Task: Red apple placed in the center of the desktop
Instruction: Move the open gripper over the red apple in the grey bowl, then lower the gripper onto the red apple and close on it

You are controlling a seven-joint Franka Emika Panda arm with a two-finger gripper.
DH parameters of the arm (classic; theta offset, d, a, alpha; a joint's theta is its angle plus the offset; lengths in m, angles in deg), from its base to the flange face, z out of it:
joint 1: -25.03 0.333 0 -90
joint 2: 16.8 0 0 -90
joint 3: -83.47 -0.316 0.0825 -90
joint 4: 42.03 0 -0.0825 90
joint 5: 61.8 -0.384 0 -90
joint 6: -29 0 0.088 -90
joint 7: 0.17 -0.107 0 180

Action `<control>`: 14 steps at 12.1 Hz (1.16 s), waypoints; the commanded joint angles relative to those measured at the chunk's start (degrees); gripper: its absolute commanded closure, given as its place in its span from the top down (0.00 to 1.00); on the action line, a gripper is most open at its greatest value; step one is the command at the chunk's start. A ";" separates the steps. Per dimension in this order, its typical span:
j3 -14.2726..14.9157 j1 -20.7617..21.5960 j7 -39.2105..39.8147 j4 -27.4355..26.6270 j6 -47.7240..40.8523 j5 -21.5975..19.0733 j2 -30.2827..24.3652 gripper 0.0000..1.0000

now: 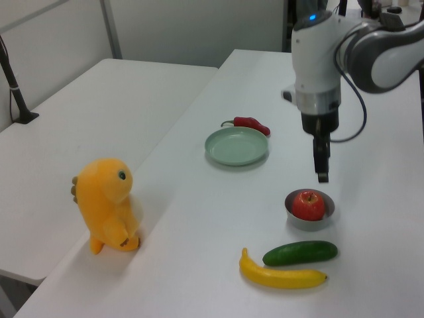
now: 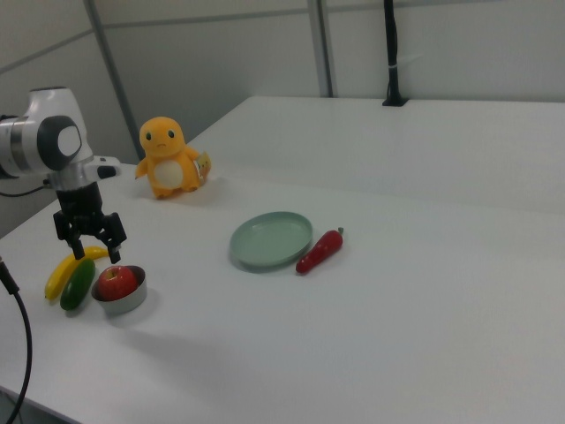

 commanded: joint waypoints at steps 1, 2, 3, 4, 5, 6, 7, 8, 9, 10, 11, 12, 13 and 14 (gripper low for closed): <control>-0.13 3.02 -3.02 0.13 6.27 -0.15 3.90 1.00; -0.13 3.29 -3.11 1.35 6.29 0.37 6.44 1.00; -0.13 3.20 -4.06 3.63 6.29 1.42 8.99 1.00; -0.13 3.20 -4.42 3.83 6.37 2.21 9.27 1.00; -0.13 3.20 -4.42 3.83 6.37 2.83 9.28 1.00; -0.13 3.11 -4.42 3.83 6.37 3.01 9.19 1.00; -0.13 3.11 -4.42 3.83 6.37 3.71 9.27 1.00; -0.13 3.11 -4.42 3.83 6.37 4.33 9.36 1.00; -0.13 3.11 -4.25 3.74 6.29 4.59 9.36 1.00; -0.13 3.11 -4.25 3.74 6.37 4.60 9.36 1.00; -0.13 2.94 -4.08 3.57 6.37 5.64 9.36 1.00; -0.13 2.85 -3.81 3.48 6.46 6.52 9.62 1.00; -0.13 2.94 -3.81 3.30 7.25 6.96 10.15 1.00; -0.13 2.85 -3.90 2.95 8.82 7.06 10.50 1.00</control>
